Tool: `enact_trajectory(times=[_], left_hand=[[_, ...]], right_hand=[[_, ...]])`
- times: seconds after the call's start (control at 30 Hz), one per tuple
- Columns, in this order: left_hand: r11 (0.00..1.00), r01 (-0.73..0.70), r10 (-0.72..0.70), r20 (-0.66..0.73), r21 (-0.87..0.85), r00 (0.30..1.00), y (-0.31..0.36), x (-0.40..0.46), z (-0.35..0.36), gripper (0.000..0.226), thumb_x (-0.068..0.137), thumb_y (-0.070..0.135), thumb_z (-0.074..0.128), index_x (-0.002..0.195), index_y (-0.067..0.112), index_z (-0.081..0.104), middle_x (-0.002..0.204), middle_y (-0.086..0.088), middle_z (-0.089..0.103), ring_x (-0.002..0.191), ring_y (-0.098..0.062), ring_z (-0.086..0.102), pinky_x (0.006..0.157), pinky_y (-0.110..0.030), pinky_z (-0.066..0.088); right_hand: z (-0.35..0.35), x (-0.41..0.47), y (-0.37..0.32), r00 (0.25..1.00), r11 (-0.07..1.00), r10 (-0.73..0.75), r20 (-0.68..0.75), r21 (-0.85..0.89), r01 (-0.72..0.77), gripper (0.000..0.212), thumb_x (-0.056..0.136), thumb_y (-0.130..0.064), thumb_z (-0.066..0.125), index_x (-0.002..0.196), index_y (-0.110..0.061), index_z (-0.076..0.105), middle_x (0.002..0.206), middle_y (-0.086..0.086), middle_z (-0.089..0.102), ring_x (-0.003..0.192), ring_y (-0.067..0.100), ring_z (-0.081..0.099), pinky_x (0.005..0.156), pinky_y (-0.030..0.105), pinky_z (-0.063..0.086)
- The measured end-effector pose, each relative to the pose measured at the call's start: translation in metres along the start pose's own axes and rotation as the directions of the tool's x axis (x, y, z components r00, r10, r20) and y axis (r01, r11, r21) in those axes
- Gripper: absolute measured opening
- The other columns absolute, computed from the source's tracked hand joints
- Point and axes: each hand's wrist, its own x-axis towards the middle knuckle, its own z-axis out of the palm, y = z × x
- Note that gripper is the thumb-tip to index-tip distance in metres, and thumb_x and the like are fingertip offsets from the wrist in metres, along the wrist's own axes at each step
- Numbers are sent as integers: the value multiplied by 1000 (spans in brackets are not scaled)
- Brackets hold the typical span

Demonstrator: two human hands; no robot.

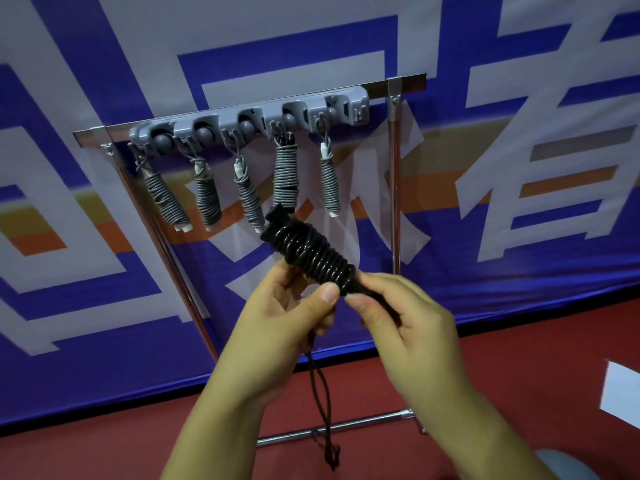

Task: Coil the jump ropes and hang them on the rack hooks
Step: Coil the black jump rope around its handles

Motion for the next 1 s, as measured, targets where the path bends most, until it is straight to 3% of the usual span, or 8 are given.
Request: enact_trajectory(times=[0.07, 0.17, 0.33, 0.47, 0.53, 0.67, 0.87, 1.0], left_hand=[[983, 108, -92, 110, -149, 990, 2, 2, -6, 38, 76, 3, 65, 113, 8, 58, 88, -2, 61, 63, -12, 55, 57, -22, 46], [900, 289, -198, 283, -327, 938, 1, 5, -14, 43, 67, -2, 78, 108, 4, 66, 93, -7, 63, 68, -14, 60, 63, -23, 52], [884, 420, -302, 438, -204, 847, -2, 11, -25, 34, 71, 13, 82, 101, 2, 70, 87, -6, 65, 71, -10, 61, 69, -21, 52], [931, 334, -364, 346, 144, 865, 9, 14, -29, 13, 79, 15, 70, 88, 7, 76, 68, -1, 62, 61, -8, 55, 64, -19, 48], [925, 277, -344, 264, 261, 901, 14, 13, -26, 10, 77, 12, 68, 75, 13, 78, 67, 3, 67, 60, -5, 57, 63, -16, 48], [930, 144, -200, 135, 339, 971, 17, 13, -15, 8, 64, 16, 71, 59, 19, 74, 71, 2, 71, 72, -8, 66, 70, -15, 50], [897, 38, -23, -40, 440, 999, 3, 8, -5, 9, 72, 21, 73, 70, 13, 70, 80, -7, 66, 74, -15, 64, 77, -29, 53], [883, 24, 6, -62, 469, 998, 2, 8, 0, 19, 80, 19, 71, 73, 5, 60, 61, 1, 67, 57, -8, 62, 62, -19, 50]], right_hand=[[-1, 1, 2, 995, 995, -74, -61, -69, 70, 29, 89, -28, 57, 108, -11, 69, 97, -11, 65, 89, -2, 62, 77, 11, 49], [-2, 6, 1, 987, 981, -139, -87, -145, 125, 25, 89, -24, 57, 102, -7, 71, 92, -7, 66, 85, -2, 61, 76, 8, 46], [-2, 10, -1, 971, 952, -234, -57, -217, 217, 21, 89, -19, 58, 96, -5, 71, 90, -9, 62, 86, -5, 59, 78, 5, 43], [-4, 9, -1, 994, 988, -101, -30, -123, 97, 22, 88, -29, 58, 96, -14, 72, 86, -14, 65, 77, -1, 62, 71, 8, 46], [-5, 9, -7, 998, 998, 67, -7, 3, -67, 12, 86, -31, 65, 93, -24, 71, 82, -16, 68, 73, 2, 65, 66, 11, 49], [-5, 10, -12, 932, 895, 347, 108, 258, -363, 10, 87, -16, 64, 88, -24, 68, 78, -6, 71, 57, 11, 63, 55, 20, 51], [-3, 14, -18, 871, 749, 483, 91, 472, -465, 13, 89, -7, 59, 89, -17, 68, 76, 3, 72, 63, 12, 64, 53, 18, 49], [-3, 13, -21, 809, 639, 582, 83, 570, -517, 11, 88, -8, 59, 89, -13, 69, 77, 7, 72, 64, 16, 64, 51, 18, 49]])
